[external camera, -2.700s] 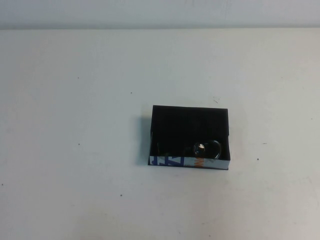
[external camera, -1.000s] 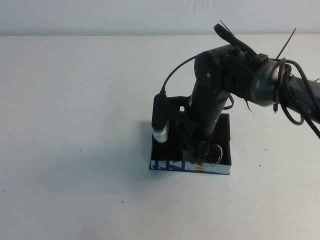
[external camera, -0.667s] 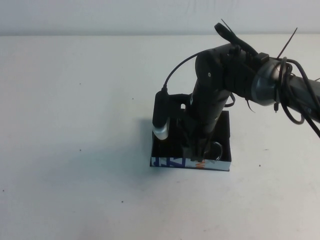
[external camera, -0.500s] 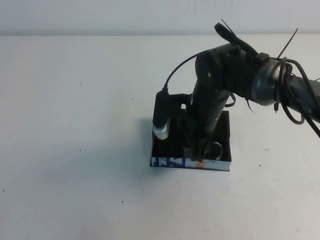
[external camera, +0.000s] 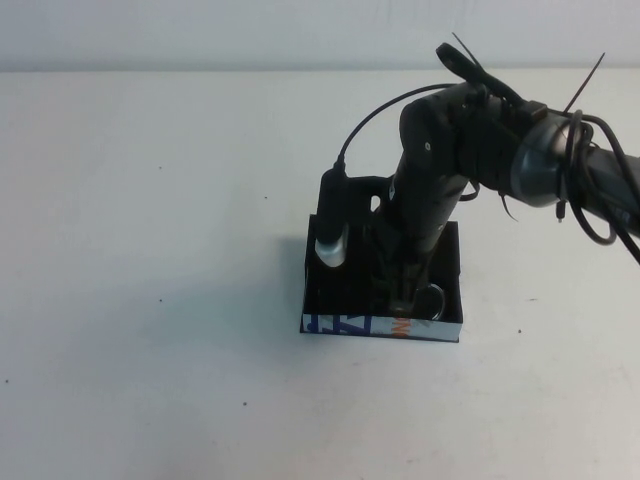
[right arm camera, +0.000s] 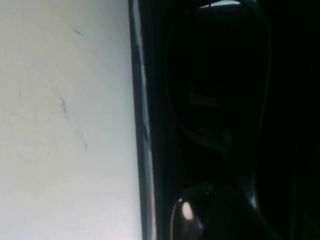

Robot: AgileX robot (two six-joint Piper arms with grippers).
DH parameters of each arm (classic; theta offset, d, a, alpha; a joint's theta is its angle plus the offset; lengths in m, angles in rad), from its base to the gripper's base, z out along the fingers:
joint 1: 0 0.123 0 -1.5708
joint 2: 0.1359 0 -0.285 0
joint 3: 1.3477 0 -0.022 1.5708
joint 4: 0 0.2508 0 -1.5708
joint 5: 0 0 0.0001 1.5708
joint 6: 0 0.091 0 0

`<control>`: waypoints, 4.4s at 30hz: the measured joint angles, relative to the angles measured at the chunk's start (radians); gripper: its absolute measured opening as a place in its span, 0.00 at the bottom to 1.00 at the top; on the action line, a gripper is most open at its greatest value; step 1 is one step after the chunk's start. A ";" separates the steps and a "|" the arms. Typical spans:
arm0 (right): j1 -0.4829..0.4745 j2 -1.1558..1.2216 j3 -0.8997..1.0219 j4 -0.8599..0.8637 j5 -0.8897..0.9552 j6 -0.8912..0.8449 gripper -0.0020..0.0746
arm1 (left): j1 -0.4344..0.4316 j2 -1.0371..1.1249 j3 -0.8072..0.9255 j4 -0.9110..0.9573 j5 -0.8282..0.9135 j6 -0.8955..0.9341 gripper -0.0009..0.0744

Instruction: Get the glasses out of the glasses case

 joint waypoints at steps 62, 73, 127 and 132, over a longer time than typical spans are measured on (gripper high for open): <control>-0.322 -0.436 0.655 -0.005 -0.260 1.104 0.09 | 0.000 0.000 0.000 0.000 0.000 0.000 0.01; -0.322 -0.326 0.657 -0.003 -0.364 1.104 0.30 | 0.000 0.000 0.000 0.000 0.000 0.000 0.01; -0.518 -2.117 1.773 0.056 -0.865 0.958 0.01 | 0.000 0.000 0.000 0.000 0.000 0.000 0.01; -0.522 -2.117 1.802 0.101 -0.865 0.923 0.01 | 0.000 0.000 0.000 0.000 0.000 0.000 0.01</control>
